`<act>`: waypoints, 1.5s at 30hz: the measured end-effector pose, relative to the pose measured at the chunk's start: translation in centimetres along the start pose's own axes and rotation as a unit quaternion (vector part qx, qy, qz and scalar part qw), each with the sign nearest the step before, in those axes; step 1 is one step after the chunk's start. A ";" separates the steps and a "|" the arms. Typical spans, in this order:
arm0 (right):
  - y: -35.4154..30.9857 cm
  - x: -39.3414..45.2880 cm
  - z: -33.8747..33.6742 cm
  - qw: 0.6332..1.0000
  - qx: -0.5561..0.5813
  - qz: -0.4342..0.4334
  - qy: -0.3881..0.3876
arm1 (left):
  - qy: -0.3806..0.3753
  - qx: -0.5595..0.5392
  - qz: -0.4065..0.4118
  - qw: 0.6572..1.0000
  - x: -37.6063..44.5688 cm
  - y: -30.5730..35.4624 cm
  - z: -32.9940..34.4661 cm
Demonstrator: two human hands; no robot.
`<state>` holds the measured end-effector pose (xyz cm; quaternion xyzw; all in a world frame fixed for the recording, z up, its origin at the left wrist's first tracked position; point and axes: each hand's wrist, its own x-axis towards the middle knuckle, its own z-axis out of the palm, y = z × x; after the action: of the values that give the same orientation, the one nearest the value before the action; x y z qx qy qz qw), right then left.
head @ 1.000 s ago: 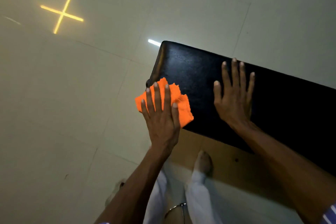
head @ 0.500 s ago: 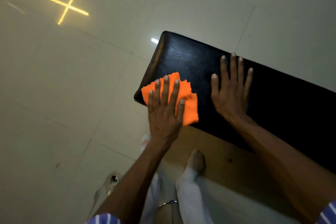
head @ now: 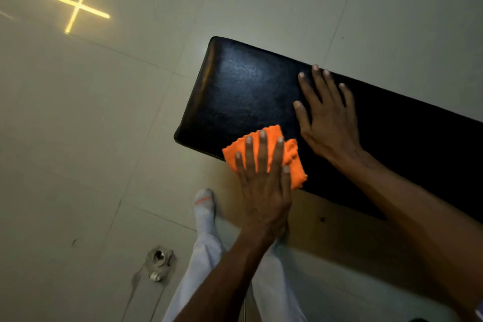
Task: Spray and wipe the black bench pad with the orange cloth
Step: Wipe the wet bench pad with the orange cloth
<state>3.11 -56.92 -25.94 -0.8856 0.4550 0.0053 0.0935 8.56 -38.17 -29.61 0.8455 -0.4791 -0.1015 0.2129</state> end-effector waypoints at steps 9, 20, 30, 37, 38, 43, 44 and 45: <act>1.6 -0.2 0.6 0.999 -0.016 -0.042 0.007 | 0.055 0.093 0.006 0.994 6.5 -7.2 -2.6; 1.9 -0.2 0.2 0.999 -0.002 -0.052 -0.006 | -0.005 0.086 0.074 0.993 6.0 -3.5 -2.0; -2.7 -1.5 -1.8 0.977 0.204 0.052 0.025 | -0.055 -0.011 0.102 0.993 7.6 -6.4 -7.5; -12.3 -6.4 2.1 0.993 0.092 -0.056 0.053 | -0.095 -0.019 0.026 0.995 9.7 -12.1 -10.9; -13.0 -6.8 3.1 0.996 0.056 -0.056 0.039 | -0.093 -0.020 0.030 0.995 10.2 -12.4 -11.0; -13.1 -7.4 5.7 0.998 -0.005 -0.029 0.062 | -0.109 -0.025 0.113 0.987 12.2 -12.4 -10.8; -12.7 -7.7 5.7 0.998 -0.011 -0.016 0.066 | -0.115 -0.023 0.130 0.984 12.6 -12.1 -10.7; -12.3 -8.3 5.6 0.997 -0.016 0.013 0.069 | -0.121 -0.020 0.148 0.981 12.8 -11.7 -10.6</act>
<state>8.56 -42.29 -28.72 -0.8793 0.4715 -0.0469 0.0474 28.18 -41.03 -25.13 0.7422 -0.6191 -0.1801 0.1831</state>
